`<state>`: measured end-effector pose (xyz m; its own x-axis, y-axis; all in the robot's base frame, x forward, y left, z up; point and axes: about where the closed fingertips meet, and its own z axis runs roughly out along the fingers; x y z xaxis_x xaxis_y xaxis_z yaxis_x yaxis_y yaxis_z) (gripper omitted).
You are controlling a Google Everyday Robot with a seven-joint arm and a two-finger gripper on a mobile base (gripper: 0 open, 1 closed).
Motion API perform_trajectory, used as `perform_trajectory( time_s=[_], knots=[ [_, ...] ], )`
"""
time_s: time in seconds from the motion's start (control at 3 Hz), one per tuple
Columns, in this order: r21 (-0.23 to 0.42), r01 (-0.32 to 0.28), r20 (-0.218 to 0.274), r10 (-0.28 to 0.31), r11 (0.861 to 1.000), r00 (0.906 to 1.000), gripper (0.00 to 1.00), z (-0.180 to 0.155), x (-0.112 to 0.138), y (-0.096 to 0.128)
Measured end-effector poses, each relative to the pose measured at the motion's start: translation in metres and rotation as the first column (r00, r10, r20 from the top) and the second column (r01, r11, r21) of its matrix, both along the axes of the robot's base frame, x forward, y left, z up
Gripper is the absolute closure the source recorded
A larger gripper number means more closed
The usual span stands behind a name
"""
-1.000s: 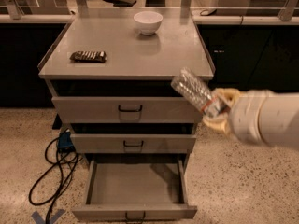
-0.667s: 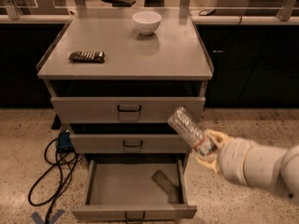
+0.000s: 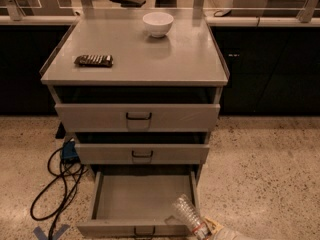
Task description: Place water bottle into bottom drawer
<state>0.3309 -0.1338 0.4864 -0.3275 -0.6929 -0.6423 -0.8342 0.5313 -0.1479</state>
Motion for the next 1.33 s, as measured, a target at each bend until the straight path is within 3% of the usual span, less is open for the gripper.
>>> perform_trajectory(
  time_s=[0.33, 0.67, 1.0, 1.33],
  knots=[
    [0.000, 0.000, 0.000, 0.000, 1.000, 1.0000, 1.00, 0.000, 0.000, 0.000],
    [-0.003, 0.020, 0.024, -0.020, 1.000, 0.9995, 1.00, -0.022, 0.002, -0.004],
    [-0.019, 0.022, 0.114, -0.020, 1.000, 0.9933, 1.00, -0.053, 0.030, -0.005],
    [-0.030, 0.010, 0.266, -0.001, 0.999, 0.9640, 1.00, -0.082, 0.095, 0.005]
  ],
)
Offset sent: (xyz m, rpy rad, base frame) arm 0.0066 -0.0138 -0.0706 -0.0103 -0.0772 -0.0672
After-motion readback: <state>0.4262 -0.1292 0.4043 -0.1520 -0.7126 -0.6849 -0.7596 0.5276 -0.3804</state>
